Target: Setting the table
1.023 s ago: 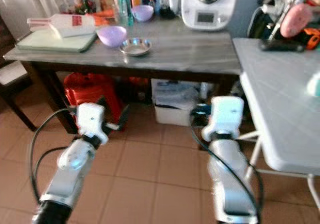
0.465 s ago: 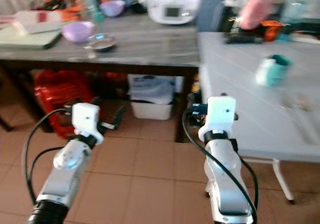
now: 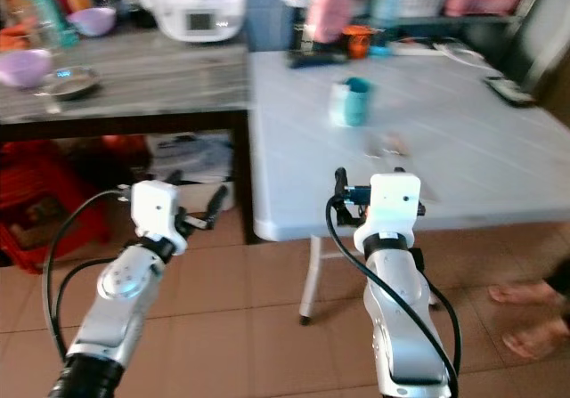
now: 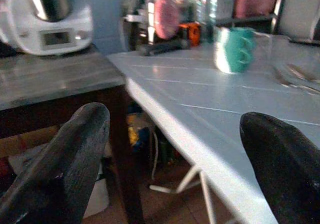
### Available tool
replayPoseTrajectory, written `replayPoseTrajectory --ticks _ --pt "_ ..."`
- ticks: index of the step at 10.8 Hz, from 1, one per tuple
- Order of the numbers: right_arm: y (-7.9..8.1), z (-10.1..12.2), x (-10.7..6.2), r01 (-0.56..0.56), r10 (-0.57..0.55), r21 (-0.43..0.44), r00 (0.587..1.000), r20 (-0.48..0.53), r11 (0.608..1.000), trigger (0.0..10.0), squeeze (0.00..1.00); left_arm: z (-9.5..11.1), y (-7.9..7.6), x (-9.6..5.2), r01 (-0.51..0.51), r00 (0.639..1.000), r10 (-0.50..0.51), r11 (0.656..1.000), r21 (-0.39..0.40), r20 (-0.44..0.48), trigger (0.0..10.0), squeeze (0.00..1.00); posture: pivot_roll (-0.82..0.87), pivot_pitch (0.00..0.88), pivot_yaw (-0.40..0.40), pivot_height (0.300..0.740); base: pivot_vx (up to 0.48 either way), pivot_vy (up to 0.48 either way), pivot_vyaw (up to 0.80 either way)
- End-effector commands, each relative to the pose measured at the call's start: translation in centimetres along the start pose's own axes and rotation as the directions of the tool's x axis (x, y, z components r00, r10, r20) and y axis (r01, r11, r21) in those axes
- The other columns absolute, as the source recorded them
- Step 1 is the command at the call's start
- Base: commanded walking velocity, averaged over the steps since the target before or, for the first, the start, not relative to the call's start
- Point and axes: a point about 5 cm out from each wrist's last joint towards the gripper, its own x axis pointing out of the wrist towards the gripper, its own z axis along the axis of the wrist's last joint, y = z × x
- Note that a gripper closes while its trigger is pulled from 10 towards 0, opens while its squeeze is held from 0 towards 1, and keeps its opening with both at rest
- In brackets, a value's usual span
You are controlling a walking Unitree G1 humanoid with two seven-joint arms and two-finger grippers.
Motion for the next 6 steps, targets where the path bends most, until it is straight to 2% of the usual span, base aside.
replayPoseTrajectory --ticks 1,3,6 --pt "-0.52 0.11 -0.17 0.012 -0.012 -0.003 1.000 0.001 1.000 10.0 0.00 0.15 -0.68 0.18 0.024 1.000 -0.024 1.000 -0.010 0.004 10.0 0.00 -0.01 0.054 0.041 0.740 0.000 -0.330 -0.44" --pt "-0.47 0.03 -0.20 0.009 -0.009 -0.009 1.000 -0.003 1.000 10.0 0.00 -0.06 -0.80 0.10 0.018 1.000 -0.019 0.999 -0.033 0.000 10.0 0.00 -0.01 0.055 0.040 0.740 0.000 0.000 0.00" --pt "-0.40 -0.08 -0.23 0.003 -0.003 -0.017 1.000 -0.005 1.000 10.0 0.00 0.04 -0.89 0.22 0.024 1.000 -0.024 1.000 -0.011 -0.001 10.0 0.00 -0.01 0.055 0.040 0.740 0.000 0.000 0.00"
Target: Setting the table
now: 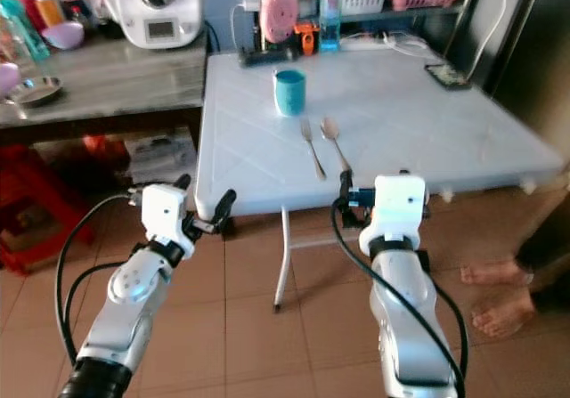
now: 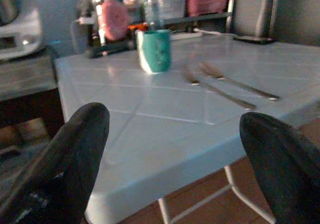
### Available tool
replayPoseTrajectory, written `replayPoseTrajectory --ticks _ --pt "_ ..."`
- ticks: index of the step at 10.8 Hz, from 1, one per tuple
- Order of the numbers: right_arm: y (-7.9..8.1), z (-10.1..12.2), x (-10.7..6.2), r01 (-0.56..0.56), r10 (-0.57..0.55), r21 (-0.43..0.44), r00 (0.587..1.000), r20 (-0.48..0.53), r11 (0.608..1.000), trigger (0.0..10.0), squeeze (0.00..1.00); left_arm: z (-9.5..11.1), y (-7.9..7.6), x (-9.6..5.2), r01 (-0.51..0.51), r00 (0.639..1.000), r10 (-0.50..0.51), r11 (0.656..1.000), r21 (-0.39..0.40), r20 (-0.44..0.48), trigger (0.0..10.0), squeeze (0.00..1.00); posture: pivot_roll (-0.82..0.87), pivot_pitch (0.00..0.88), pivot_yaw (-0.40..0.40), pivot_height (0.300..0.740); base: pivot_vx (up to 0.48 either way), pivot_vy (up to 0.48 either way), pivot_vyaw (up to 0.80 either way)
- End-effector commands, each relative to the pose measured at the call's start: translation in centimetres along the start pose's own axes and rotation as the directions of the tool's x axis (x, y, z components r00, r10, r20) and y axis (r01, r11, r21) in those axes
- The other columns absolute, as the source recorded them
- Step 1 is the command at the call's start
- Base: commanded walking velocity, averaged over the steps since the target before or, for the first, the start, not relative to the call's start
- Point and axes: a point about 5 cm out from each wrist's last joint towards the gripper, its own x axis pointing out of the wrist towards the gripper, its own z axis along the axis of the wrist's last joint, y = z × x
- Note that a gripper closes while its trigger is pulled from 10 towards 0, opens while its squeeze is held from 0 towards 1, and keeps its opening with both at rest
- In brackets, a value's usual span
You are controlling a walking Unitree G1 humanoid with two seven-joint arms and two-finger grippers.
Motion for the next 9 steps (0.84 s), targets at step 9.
replayPoseTrajectory --ticks 9 --pt "0.13 0.31 -0.02 -0.006 0.006 0.001 1.000 0.018 1.000 10.0 0.00 -0.01 -0.17 -0.10 0.026 1.000 -0.026 0.999 -0.038 0.001 10.0 0.00 -0.01 0.050 0.046 0.740 0.000 -0.074 0.26"
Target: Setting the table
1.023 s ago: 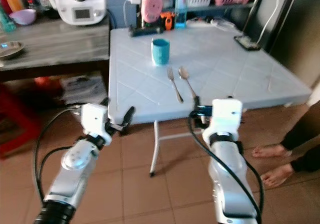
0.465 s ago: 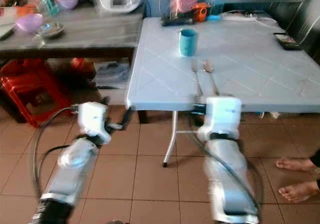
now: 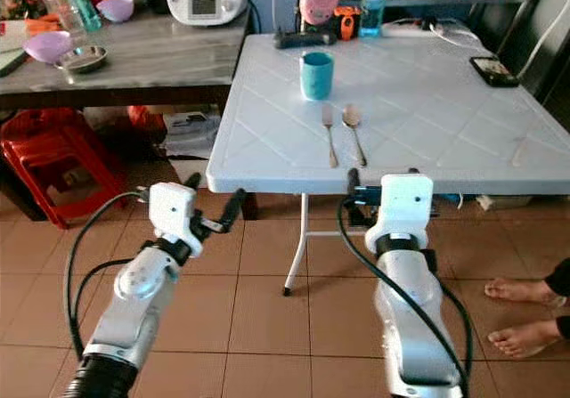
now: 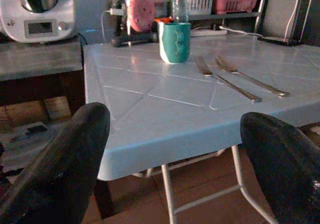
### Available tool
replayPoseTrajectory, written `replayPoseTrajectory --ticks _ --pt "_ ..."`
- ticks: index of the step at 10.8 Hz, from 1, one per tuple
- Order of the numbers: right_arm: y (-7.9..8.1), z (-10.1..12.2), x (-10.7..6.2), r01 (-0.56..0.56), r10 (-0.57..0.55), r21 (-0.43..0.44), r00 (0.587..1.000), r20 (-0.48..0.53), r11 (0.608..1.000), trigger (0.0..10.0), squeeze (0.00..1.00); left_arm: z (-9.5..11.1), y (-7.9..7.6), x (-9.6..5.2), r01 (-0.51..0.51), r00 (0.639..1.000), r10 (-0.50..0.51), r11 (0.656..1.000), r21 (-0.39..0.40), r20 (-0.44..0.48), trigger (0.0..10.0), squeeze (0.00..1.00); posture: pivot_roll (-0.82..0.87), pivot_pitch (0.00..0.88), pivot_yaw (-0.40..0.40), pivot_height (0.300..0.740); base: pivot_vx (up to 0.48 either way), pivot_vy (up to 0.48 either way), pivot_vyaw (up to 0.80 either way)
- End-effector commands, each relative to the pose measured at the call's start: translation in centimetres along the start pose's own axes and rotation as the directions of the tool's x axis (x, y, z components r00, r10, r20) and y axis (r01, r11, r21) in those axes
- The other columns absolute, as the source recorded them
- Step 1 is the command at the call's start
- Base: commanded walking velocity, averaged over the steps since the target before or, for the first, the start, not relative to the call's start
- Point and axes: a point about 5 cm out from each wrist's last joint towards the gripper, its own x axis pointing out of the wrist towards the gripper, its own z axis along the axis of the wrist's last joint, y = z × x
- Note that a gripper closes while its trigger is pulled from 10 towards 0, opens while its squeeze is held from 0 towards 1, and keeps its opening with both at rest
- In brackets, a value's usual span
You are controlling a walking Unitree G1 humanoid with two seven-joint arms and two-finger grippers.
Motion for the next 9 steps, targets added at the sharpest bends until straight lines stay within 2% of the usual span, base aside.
replayPoseTrajectory --ticks 1,3,4,7,9 --pt "0.34 0.43 0.06 -0.017 0.017 0.005 1.000 0.018 1.000 10.0 0.00 0.29 0.31 0.02 0.002 1.000 -0.002 1.000 0.003 0.004 10.0 0.00 -0.01 0.049 0.044 0.740 0.000 0.000 0.00" --pt "0.33 0.45 0.17 -0.021 0.021 0.002 1.000 0.019 1.000 10.0 0.00 0.47 0.20 -0.02 0.034 0.999 -0.034 0.999 -0.029 0.018 10.0 0.00 -0.01 0.047 0.042 0.740 0.000 0.000 0.00" --pt "0.38 0.46 0.20 -0.023 0.023 0.001 1.000 0.019 1.000 10.0 0.00 0.55 0.15 -0.05 0.044 0.999 -0.043 0.999 -0.028 0.024 10.0 0.00 -0.01 0.047 0.042 0.740 0.262 0.000 0.00" --pt "0.39 0.39 0.09 -0.021 0.021 0.001 1.000 0.020 1.000 10.0 0.00 0.50 -0.13 -0.15 0.067 0.998 -0.066 0.997 -0.046 0.024 10.0 0.00 -0.01 0.050 0.046 0.740 0.333 0.000 0.00" --pt "0.37 0.32 0.03 -0.017 0.017 0.002 1.000 0.016 1.000 10.0 0.00 0.45 -0.18 -0.17 0.074 0.997 -0.073 0.996 -0.053 0.023 10.0 0.00 -0.01 0.050 0.046 0.740 0.480 0.000 0.00"
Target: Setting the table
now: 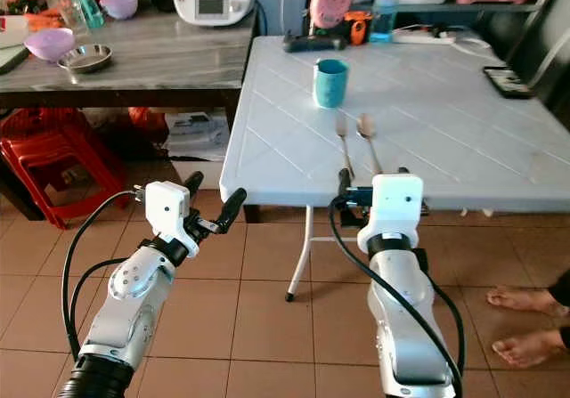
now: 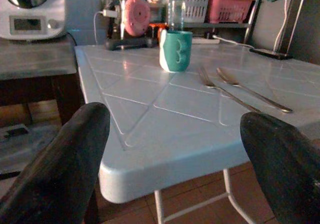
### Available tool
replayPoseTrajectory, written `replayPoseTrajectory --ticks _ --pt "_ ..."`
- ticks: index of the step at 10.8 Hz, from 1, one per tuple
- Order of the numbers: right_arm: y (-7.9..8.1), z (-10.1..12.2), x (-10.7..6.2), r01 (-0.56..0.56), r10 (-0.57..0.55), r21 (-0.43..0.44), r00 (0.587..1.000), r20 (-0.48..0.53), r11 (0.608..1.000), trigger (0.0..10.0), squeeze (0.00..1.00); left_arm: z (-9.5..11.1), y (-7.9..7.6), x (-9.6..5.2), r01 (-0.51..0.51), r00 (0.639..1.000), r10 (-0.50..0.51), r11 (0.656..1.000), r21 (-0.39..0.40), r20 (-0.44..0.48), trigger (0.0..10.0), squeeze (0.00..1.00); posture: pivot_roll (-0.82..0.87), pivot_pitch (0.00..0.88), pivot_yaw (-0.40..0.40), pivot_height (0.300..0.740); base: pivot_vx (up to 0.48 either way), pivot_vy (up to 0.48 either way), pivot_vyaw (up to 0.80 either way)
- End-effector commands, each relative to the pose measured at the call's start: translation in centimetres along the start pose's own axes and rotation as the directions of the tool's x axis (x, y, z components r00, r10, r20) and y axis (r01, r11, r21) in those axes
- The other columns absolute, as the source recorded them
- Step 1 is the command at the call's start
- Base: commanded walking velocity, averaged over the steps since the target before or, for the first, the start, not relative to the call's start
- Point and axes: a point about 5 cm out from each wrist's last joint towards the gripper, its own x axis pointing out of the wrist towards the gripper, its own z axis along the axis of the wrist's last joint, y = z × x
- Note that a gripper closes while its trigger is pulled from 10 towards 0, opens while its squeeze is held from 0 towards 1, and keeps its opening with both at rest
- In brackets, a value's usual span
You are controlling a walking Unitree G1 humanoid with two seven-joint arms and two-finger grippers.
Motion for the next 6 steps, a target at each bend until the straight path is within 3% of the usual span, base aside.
replayPoseTrajectory --ticks 1,6 --pt "0.04 0.32 0.02 -0.003 0.003 0.001 1.000 0.014 1.000 10.0 0.00 0.14 -0.03 -0.06 0.011 1.000 -0.011 1.000 0.001 0.001 10.0 0.00 -0.01 0.050 0.046 0.740 0.480 0.000 0.00" --pt "-0.01 0.37 -0.01 -0.003 0.003 -0.003 1.000 0.015 1.000 10.0 0.00 0.05 -0.32 -0.08 0.020 1.000 -0.020 1.000 -0.011 -0.004 10.0 0.00 -0.01 0.054 0.044 0.740 0.480 0.000 0.00"
